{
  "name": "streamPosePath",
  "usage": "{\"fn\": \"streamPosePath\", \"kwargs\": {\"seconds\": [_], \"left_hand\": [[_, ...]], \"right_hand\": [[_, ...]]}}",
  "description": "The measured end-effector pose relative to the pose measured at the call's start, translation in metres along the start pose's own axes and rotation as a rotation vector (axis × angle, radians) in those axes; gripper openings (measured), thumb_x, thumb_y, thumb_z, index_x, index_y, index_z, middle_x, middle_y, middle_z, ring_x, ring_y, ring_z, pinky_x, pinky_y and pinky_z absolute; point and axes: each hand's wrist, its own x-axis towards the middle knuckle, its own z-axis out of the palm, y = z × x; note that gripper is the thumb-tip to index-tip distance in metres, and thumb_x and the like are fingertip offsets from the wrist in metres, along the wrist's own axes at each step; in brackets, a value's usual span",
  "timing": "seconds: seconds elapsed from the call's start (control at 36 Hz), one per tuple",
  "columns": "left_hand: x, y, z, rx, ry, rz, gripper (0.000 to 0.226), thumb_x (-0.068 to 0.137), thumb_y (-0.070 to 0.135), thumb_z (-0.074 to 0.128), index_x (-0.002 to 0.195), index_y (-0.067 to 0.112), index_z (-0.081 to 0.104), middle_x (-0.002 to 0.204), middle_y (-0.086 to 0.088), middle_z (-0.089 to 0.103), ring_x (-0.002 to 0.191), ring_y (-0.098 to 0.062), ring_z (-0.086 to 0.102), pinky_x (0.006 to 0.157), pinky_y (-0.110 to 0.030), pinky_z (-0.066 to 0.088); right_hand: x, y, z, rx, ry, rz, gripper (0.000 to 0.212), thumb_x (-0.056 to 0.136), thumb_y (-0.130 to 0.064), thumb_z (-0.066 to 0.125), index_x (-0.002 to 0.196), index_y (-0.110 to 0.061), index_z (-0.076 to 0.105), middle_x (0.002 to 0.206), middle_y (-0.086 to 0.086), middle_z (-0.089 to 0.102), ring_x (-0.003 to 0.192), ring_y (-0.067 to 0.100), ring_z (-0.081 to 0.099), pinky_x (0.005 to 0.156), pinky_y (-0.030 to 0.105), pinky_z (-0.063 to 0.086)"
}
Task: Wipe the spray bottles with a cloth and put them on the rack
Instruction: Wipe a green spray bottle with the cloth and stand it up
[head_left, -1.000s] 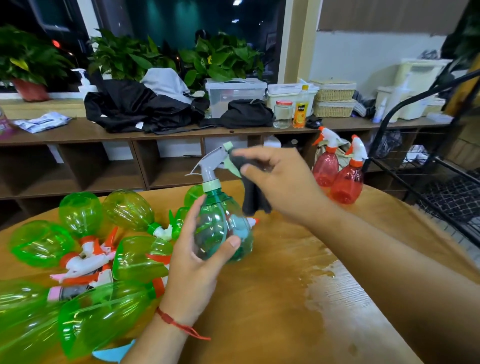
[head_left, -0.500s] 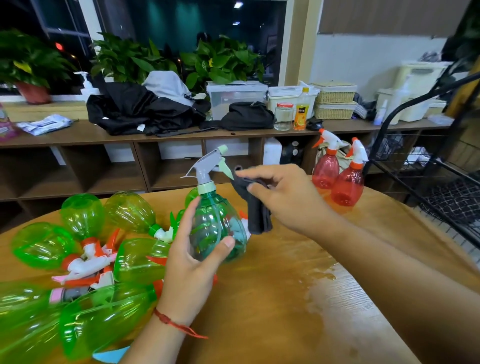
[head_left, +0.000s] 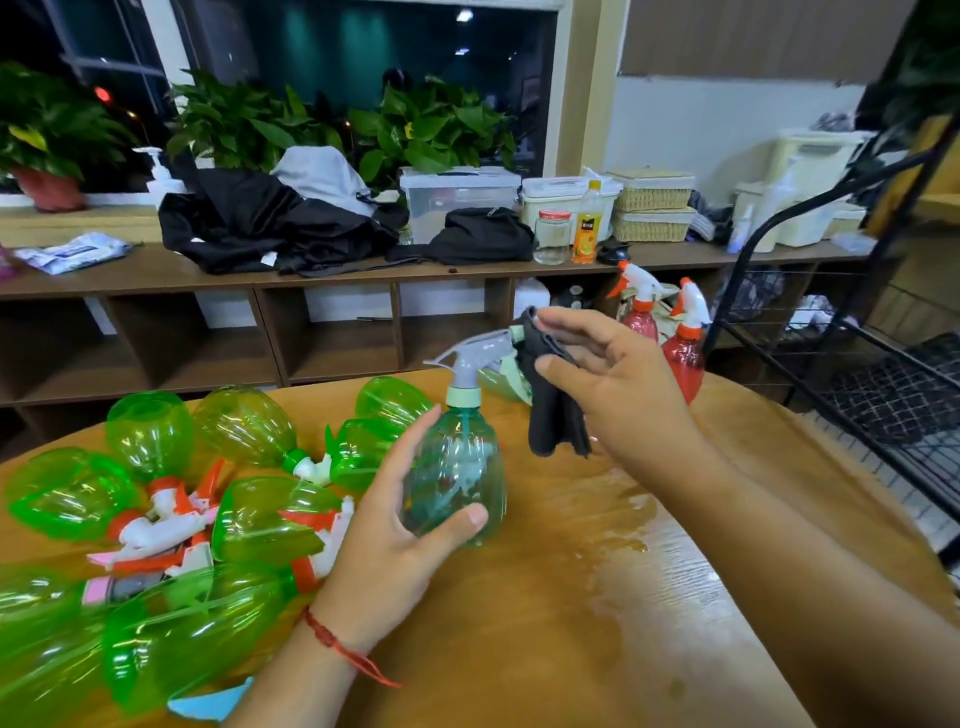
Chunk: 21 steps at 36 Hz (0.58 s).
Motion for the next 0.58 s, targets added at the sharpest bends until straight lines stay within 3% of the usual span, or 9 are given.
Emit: {"fn": "streamPosePath", "kwargs": {"seconds": [0.08, 0.19, 0.28, 0.42, 0.5, 0.58], "left_hand": [[-0.004, 0.002, 0.005, -0.012, -0.087, -0.016, 0.088, 0.088, 0.015, 0.087, 0.159, 0.042, 0.043, 0.154, 0.011, 0.059, 0.140, -0.017, 0.059, 0.117, -0.045, 0.050], [-0.006, 0.003, 0.008, 0.006, -0.199, -0.022, 0.089, 0.086, 0.022, 0.088, 0.160, 0.041, 0.043, 0.162, 0.007, 0.050, 0.149, -0.019, 0.050, 0.121, -0.052, 0.042], [-0.007, 0.006, 0.016, 0.010, -0.251, -0.016, 0.090, 0.085, 0.028, 0.089, 0.160, 0.043, 0.043, 0.165, 0.011, 0.046, 0.152, -0.018, 0.046, 0.123, -0.053, 0.040], [-0.005, 0.012, 0.048, 0.059, -0.321, -0.014, 0.089, 0.089, 0.020, 0.087, 0.158, 0.051, 0.040, 0.162, 0.018, 0.048, 0.148, -0.012, 0.049, 0.123, -0.048, 0.042], [0.006, 0.018, 0.076, 0.171, -0.336, 0.018, 0.092, 0.092, 0.022, 0.085, 0.159, 0.057, 0.032, 0.161, 0.027, 0.044, 0.149, -0.002, 0.045, 0.125, -0.043, 0.039], [0.025, 0.023, 0.106, 0.285, -0.282, 0.062, 0.093, 0.091, 0.036, 0.084, 0.160, 0.057, 0.026, 0.163, 0.029, 0.039, 0.151, 0.004, 0.037, 0.127, -0.044, 0.035]], "right_hand": [[-0.007, -0.008, -0.012, 0.021, -0.065, 0.042, 0.049, 0.097, -0.002, 0.073, 0.138, -0.029, 0.067, 0.132, -0.014, 0.071, 0.123, 0.003, 0.067, 0.104, 0.027, 0.054], [-0.019, -0.017, -0.037, -0.089, -0.129, 0.070, 0.042, 0.097, -0.009, 0.076, 0.131, -0.034, 0.073, 0.127, -0.015, 0.074, 0.122, 0.004, 0.068, 0.110, 0.034, 0.052], [-0.031, -0.023, -0.058, -0.176, -0.153, 0.084, 0.033, 0.095, -0.014, 0.079, 0.120, -0.035, 0.078, 0.119, -0.020, 0.076, 0.112, 0.000, 0.070, 0.101, 0.026, 0.055], [-0.046, -0.027, -0.091, -0.233, -0.085, 0.069, 0.026, 0.093, -0.008, 0.079, 0.112, -0.025, 0.080, 0.107, -0.028, 0.076, 0.101, -0.009, 0.069, 0.087, 0.010, 0.051], [-0.050, -0.026, -0.114, -0.278, -0.001, 0.054, 0.025, 0.093, -0.010, 0.080, 0.108, -0.030, 0.080, 0.099, -0.032, 0.075, 0.097, -0.011, 0.069, 0.083, 0.008, 0.050], [-0.051, -0.024, -0.143, -0.344, 0.129, 0.050, 0.024, 0.093, -0.016, 0.081, 0.110, -0.032, 0.081, 0.101, -0.024, 0.077, 0.096, -0.004, 0.071, 0.081, 0.015, 0.054]]}}
